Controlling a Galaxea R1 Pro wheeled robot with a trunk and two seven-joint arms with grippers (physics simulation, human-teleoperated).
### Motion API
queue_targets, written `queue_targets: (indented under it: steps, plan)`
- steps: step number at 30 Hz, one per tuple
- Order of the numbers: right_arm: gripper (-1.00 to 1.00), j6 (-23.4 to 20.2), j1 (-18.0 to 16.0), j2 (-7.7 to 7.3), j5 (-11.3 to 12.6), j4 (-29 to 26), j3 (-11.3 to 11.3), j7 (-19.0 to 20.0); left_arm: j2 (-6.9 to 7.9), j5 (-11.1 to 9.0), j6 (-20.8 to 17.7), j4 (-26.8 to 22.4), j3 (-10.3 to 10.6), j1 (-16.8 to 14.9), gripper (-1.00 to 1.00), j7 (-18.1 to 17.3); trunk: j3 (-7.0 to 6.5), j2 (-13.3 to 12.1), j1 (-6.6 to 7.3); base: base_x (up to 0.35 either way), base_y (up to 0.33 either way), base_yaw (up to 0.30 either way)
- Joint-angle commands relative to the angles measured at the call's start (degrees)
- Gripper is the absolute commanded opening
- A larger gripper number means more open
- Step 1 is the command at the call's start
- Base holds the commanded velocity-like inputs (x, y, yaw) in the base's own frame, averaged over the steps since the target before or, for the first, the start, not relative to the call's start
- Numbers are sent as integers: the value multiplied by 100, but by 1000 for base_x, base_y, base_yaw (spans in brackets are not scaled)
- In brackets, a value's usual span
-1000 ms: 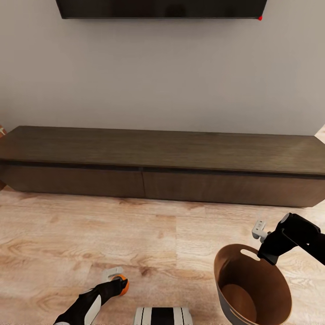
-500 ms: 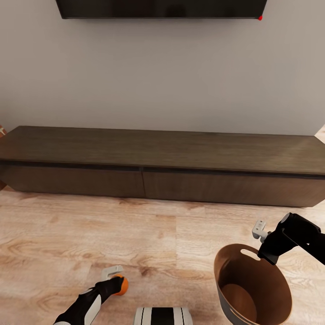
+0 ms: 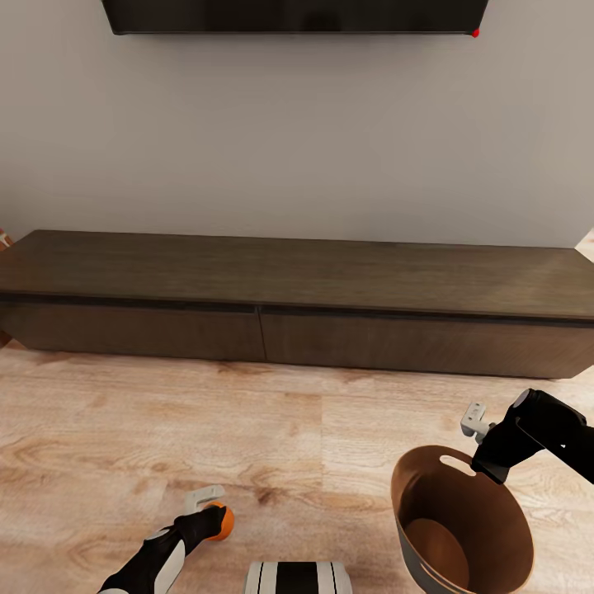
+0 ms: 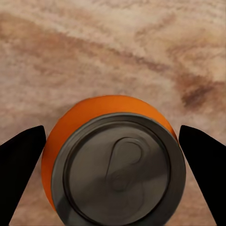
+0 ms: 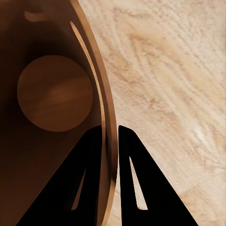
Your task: Put the three can of soda from the living room inside the tash can in the kitchen.
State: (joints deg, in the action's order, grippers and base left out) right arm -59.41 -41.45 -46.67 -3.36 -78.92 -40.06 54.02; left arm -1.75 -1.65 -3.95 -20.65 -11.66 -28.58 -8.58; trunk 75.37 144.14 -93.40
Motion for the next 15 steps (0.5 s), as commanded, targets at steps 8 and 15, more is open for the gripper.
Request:
queue_targets:
  steps: [8,15]
  plan:
    - [-100,-59,1,0,102,-1,-6,29,-3,16,-43,-1,-3,6,-100,5,0,0,0,-10,0,0]
    - [-100,-59,2,2,104,-1,-5,29,-6,15,-62,-25,-3,6,-100,4,-44,-3,5,-3,0,0]
